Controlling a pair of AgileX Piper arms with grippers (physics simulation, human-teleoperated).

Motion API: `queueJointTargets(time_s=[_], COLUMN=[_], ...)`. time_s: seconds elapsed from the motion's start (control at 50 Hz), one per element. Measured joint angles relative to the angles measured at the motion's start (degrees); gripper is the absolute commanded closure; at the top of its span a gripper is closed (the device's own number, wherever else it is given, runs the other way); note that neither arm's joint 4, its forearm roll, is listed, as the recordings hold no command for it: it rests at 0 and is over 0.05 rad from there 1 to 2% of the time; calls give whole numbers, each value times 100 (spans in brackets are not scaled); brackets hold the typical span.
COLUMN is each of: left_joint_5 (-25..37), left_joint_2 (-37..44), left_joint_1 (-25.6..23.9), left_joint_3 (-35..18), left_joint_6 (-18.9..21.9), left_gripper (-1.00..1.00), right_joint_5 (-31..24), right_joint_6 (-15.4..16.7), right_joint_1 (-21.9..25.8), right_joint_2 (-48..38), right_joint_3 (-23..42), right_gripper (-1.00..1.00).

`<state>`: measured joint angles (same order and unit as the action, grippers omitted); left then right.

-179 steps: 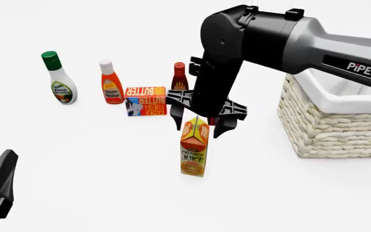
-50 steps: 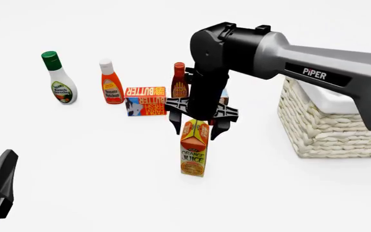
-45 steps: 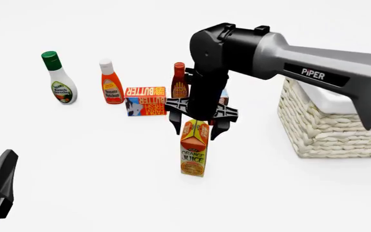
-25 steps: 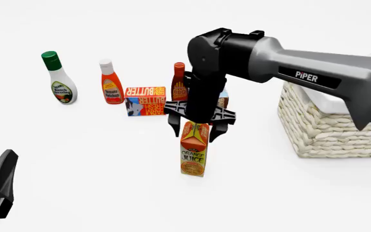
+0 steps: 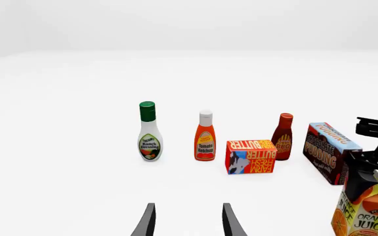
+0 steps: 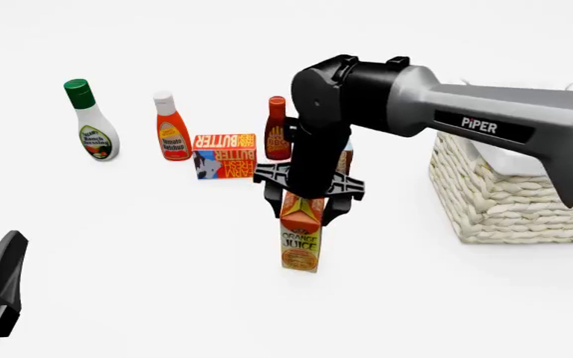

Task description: Pick the orange juice and place it in the basket.

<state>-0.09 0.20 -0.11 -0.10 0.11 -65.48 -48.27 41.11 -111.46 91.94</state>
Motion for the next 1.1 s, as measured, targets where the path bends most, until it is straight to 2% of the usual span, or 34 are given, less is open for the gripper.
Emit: queueJointTargets(time_s=[0.74, 1.1], left_joint_5=[0, 0], left_joint_2=[0, 0], left_joint_1=[0, 0], left_joint_3=[0, 0], left_joint_6=[0, 0], left_gripper=[-100, -100], right_joint_5=[-394, -441], right_joint_6=[45, 339], right_joint_1=[207, 288], right_joint_2=[376, 660], right_joint_3=[224, 136], right_gripper=[100, 100])
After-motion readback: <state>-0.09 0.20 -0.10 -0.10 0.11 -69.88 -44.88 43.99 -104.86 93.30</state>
